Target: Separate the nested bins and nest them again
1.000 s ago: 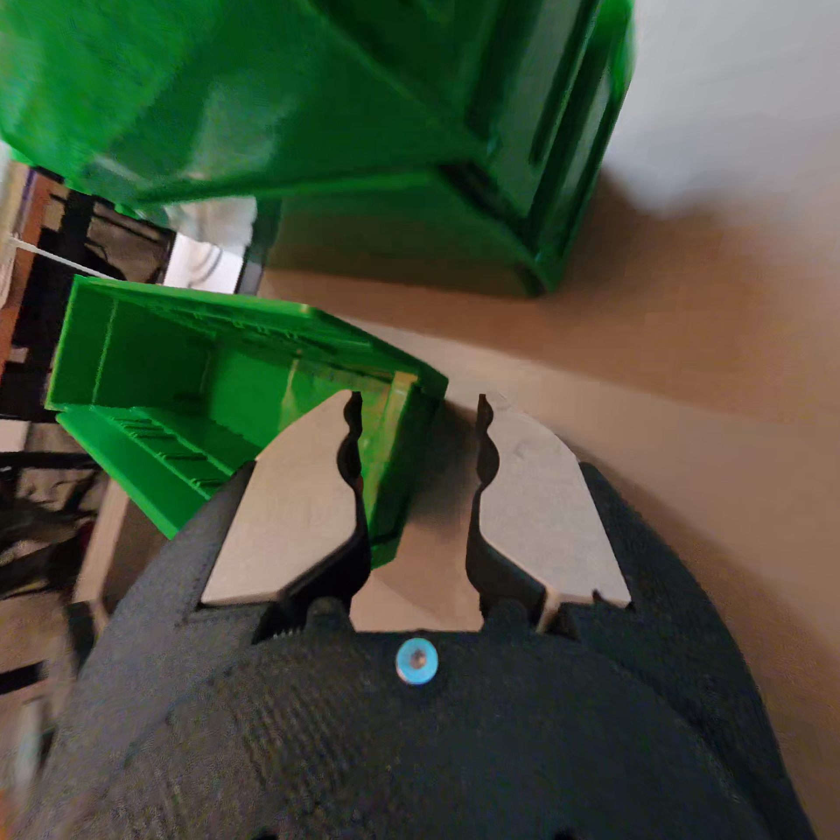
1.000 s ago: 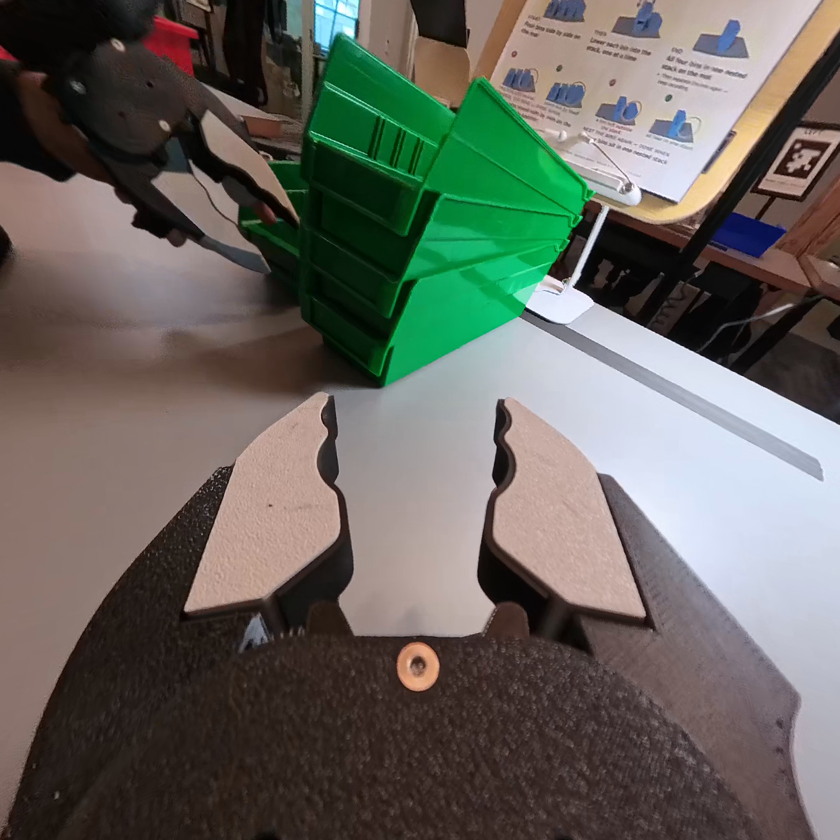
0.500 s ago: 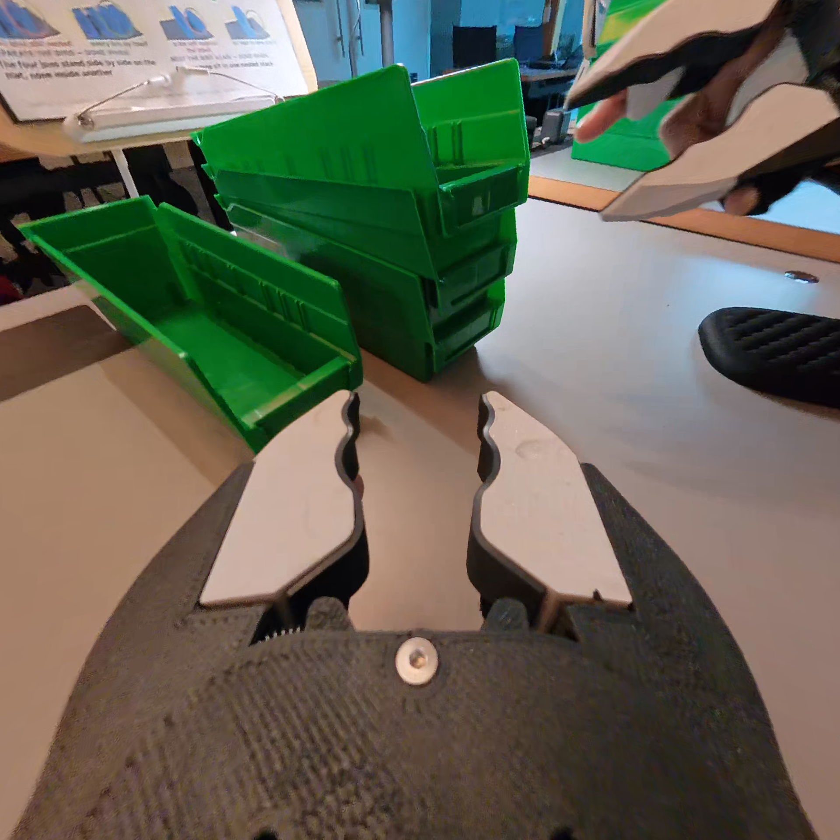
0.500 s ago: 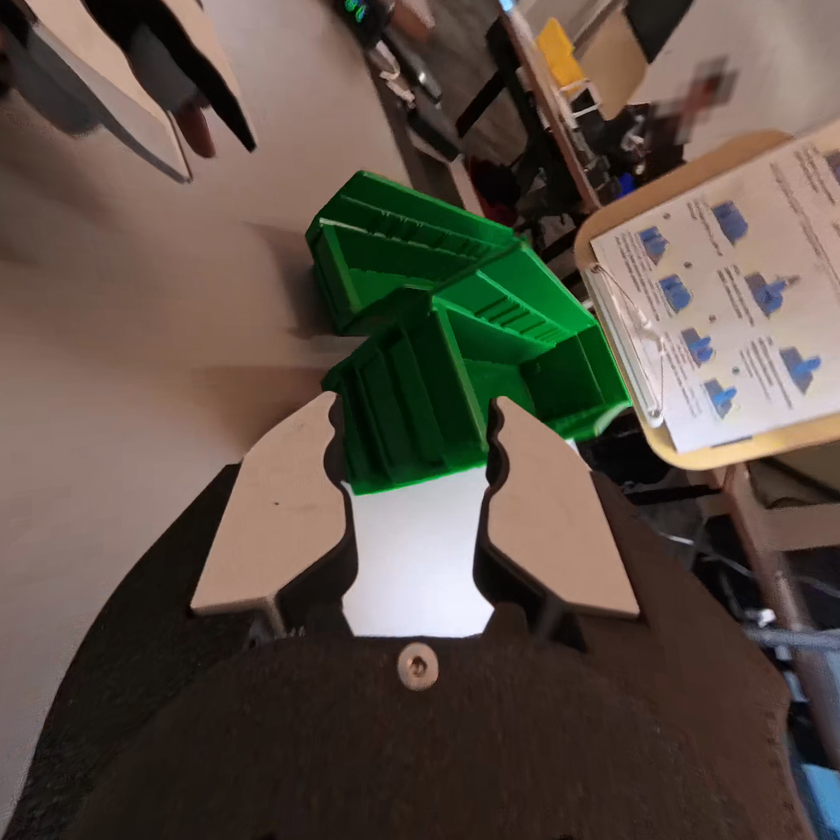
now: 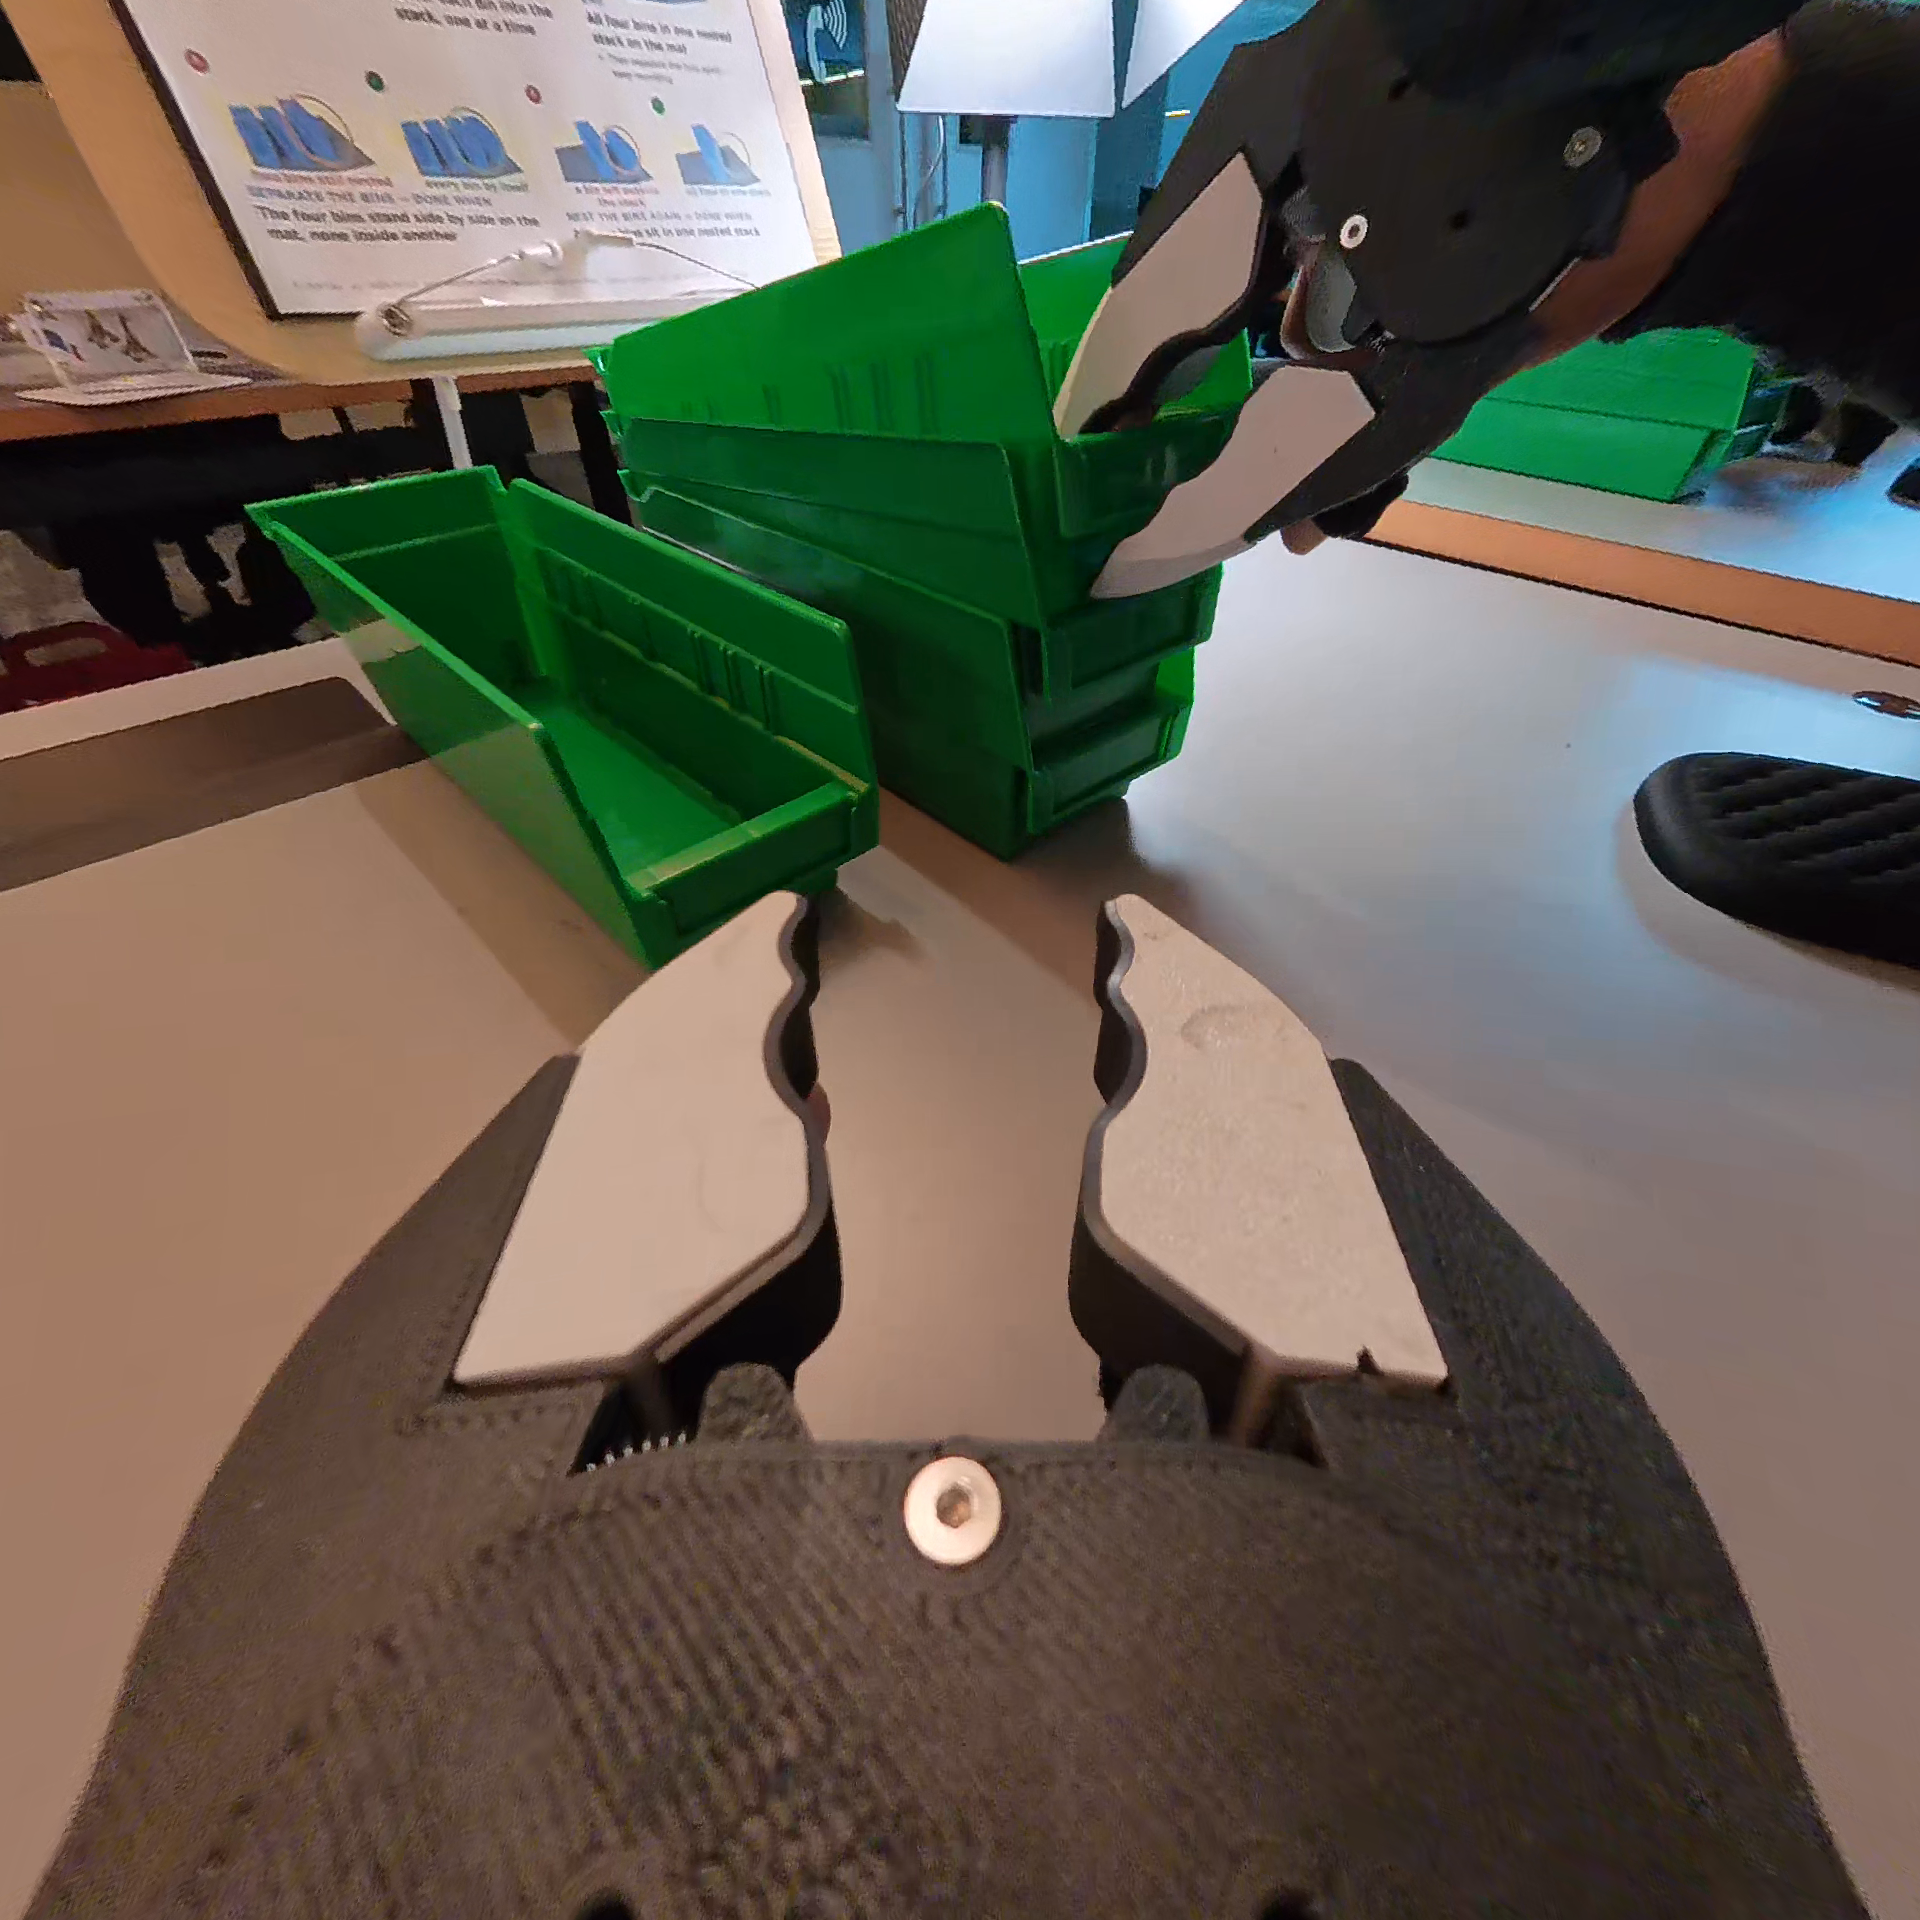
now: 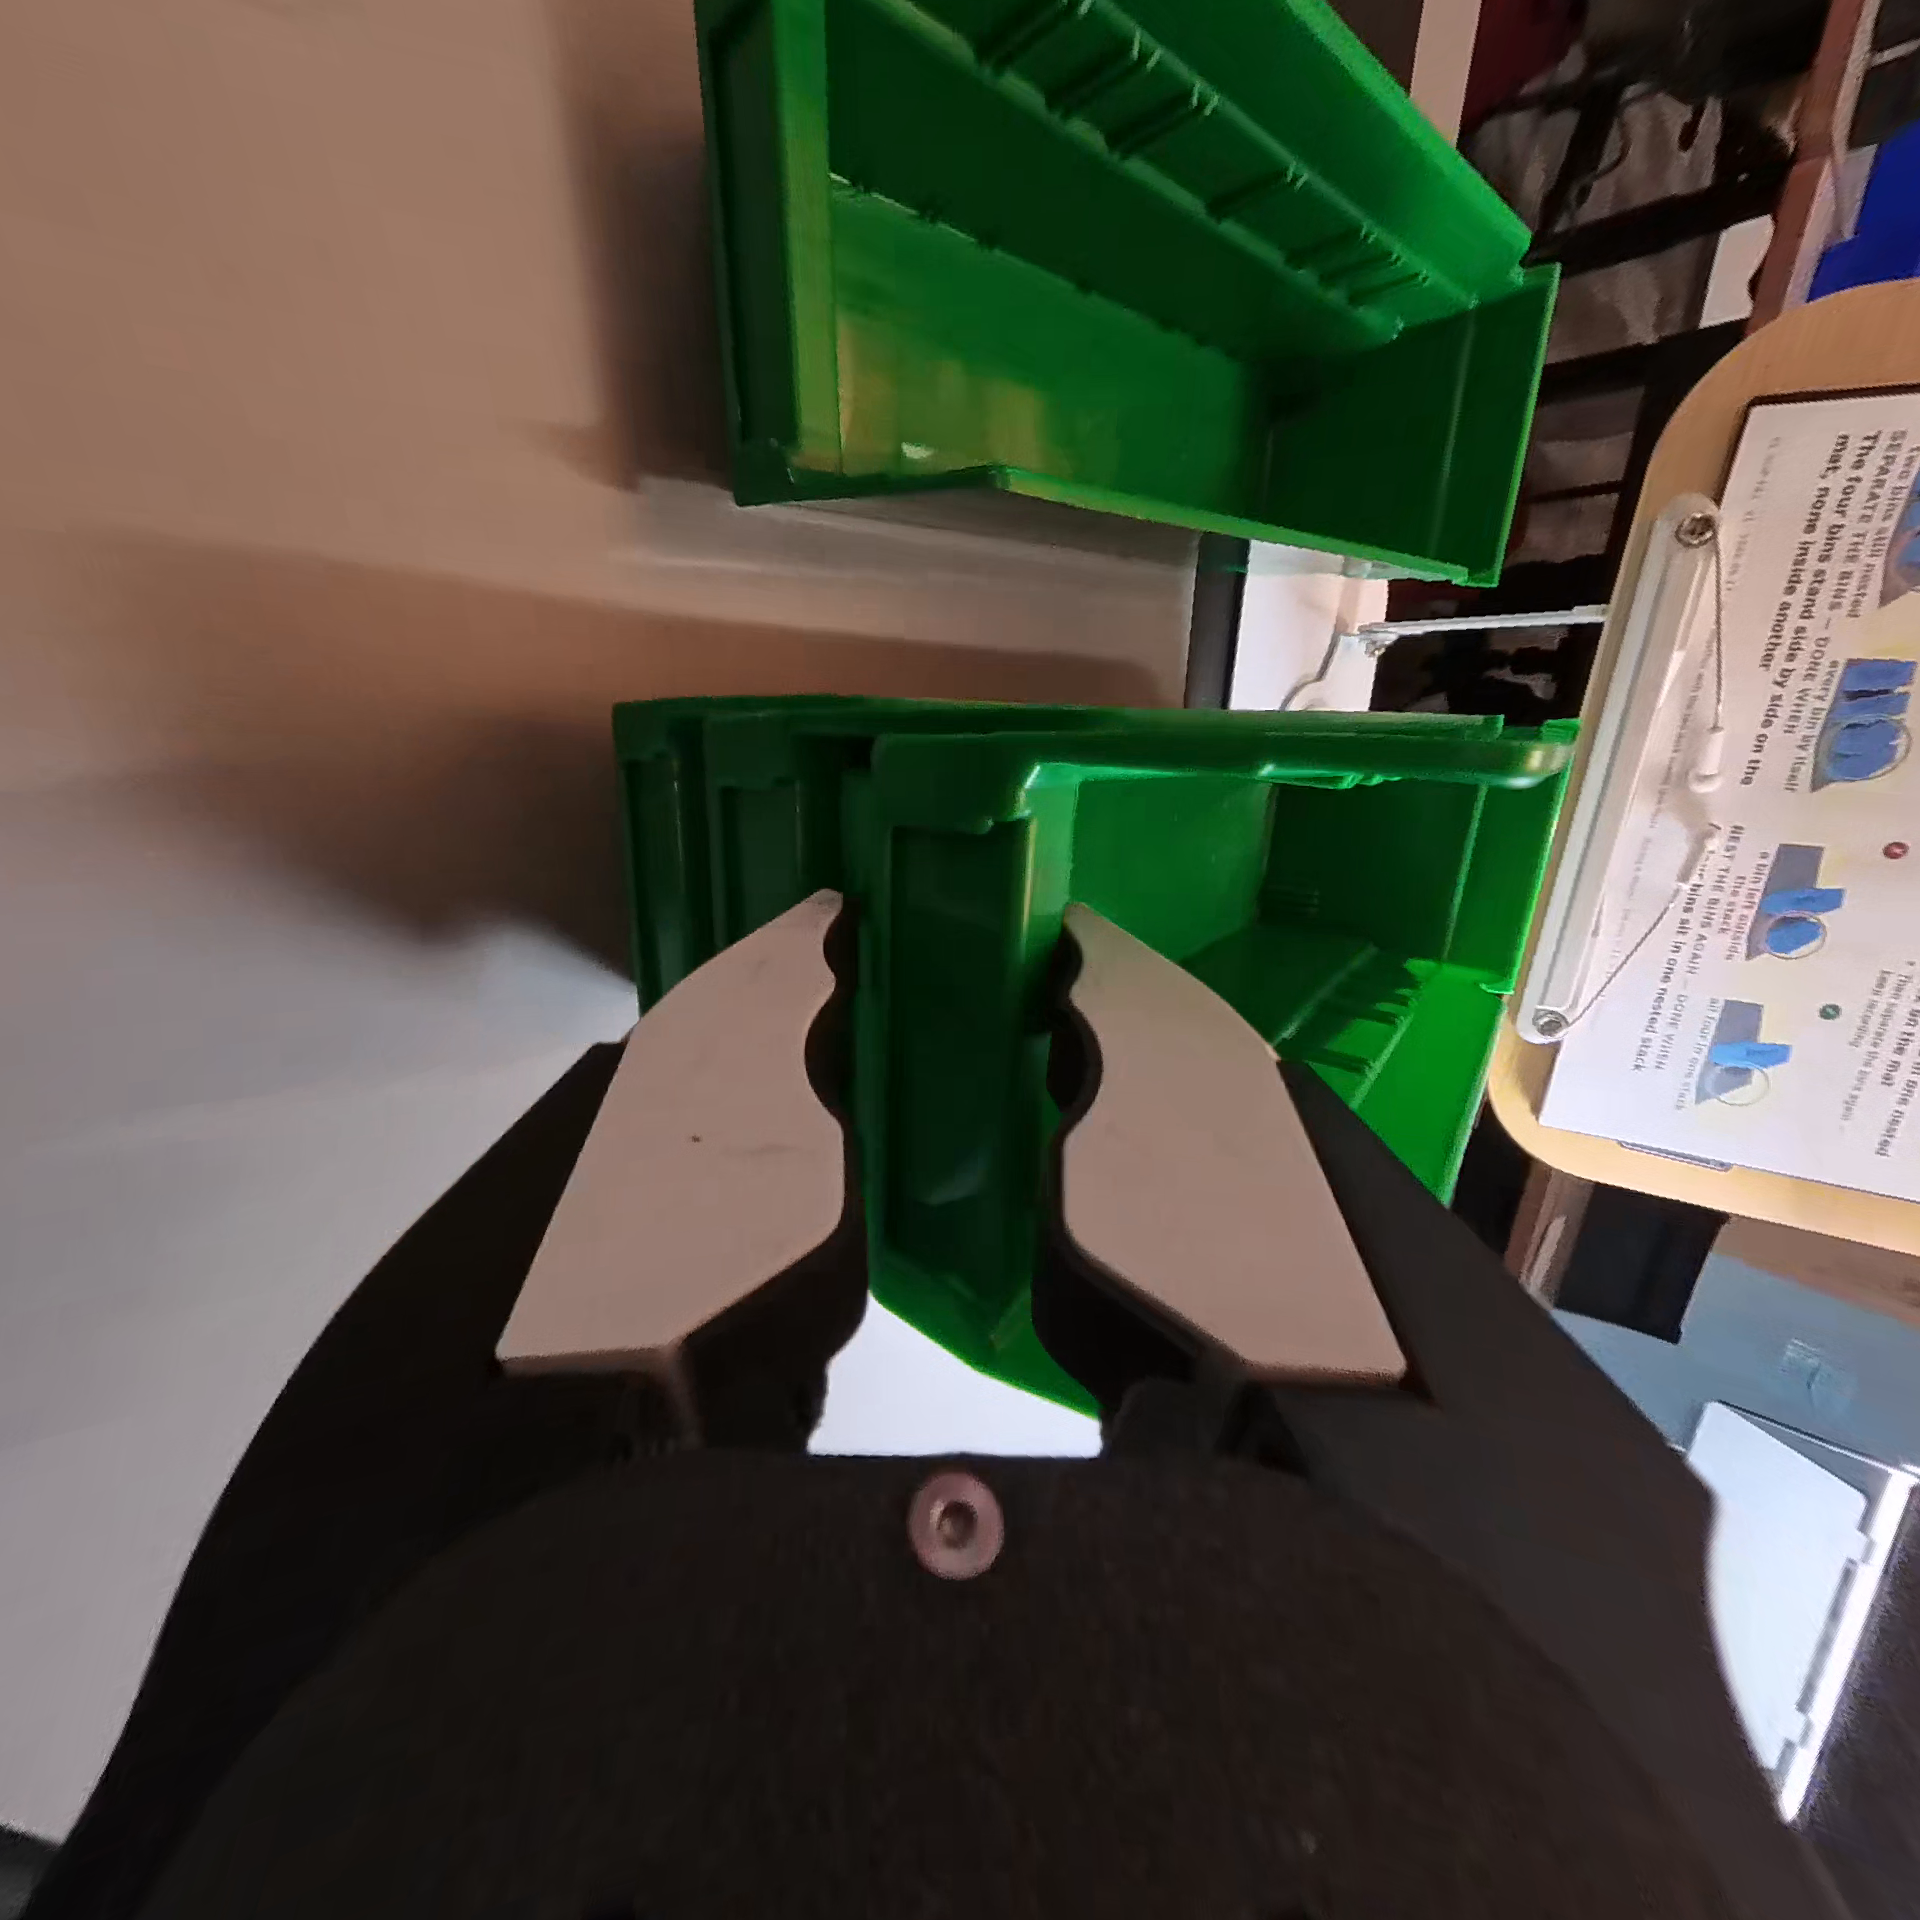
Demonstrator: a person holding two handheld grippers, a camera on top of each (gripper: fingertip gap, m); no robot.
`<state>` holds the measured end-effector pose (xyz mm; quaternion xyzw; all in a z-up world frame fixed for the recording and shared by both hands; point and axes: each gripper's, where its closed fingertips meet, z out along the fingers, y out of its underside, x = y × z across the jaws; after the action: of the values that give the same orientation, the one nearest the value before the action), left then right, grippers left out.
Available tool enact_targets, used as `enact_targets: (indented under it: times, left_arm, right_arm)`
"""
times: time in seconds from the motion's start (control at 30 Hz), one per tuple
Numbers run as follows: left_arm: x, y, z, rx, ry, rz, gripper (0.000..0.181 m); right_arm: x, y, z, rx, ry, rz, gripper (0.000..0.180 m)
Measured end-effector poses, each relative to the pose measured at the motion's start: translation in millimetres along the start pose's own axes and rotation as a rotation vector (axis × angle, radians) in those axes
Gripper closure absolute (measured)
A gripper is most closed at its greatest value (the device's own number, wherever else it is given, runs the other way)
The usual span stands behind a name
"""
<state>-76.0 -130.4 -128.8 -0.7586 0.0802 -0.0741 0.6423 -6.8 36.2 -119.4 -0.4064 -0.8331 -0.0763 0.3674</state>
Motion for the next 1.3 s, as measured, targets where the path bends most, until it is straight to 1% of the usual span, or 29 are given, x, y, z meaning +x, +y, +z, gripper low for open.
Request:
enact_targets:
  times: [0.17, 0.27, 0.5, 0.6, 0.7, 0.83, 0.93, 1.03, 1.17, 1.3]
  left_arm:
    - [-2.9, 0.9, -2.1, 0.005, -0.005, -0.004, 0.13]
    - [-0.9, 3.9, -0.4, -0.007, -0.004, 0.012, 0.13]
    - [-1.1, 7.4, 1.5, -0.022, -0.015, 0.033, 0.13]
    - [-4.8, 5.6, -0.5, -0.012, -0.032, 0.039, 0.13]
    - [-6.3, 4.3, -1.1, -0.006, -0.034, 0.028, 0.13]
    - [-3.9, 4.2, -0.4, -0.007, -0.019, 0.002, 0.13]
    - [-4.0, 5.8, 0.8, -0.017, -0.024, 0.01, 0.13]
    - [-2.8, 7.8, 2.8, -0.028, -0.025, 0.021, 0.13]
    - [-4.0, 10.0, 4.4, -0.038, -0.031, 0.025, 0.129]
    - [-5.6, 10.8, 4.5, -0.042, -0.037, 0.027, 0.129]
  right_arm:
    - [4.0, 0.6, -4.1, -0.03, -0.038, 0.014, 0.149]
    - [17.0, -2.1, -14.3, -0.014, -0.036, 0.023, 0.15]
    - [71.7, -4.6, -63.9, 0.03, 0.064, 0.054, 0.15]
    - [84.9, 12.2, -83.7, 0.03, 0.128, 0.067, 0.15]
    - [82.6, 43.8, -92.0, 0.01, 0.16, 0.098, 0.15]
    - [56.0, 101.9, -78.0, -0.065, 0.161, 0.112, 0.15]
    - [26.4, 145.2, -56.7, -0.121, 0.131, 0.106, 0.15]
    - [-1.8, 179.5, -33.3, -0.148, 0.096, 0.107, 0.15]
    - [-28.5, 210.2, -6.2, -0.167, 0.077, 0.104, 0.15]
    - [-43.4, 223.7, 12.9, -0.164, 0.073, 0.109, 0.15]
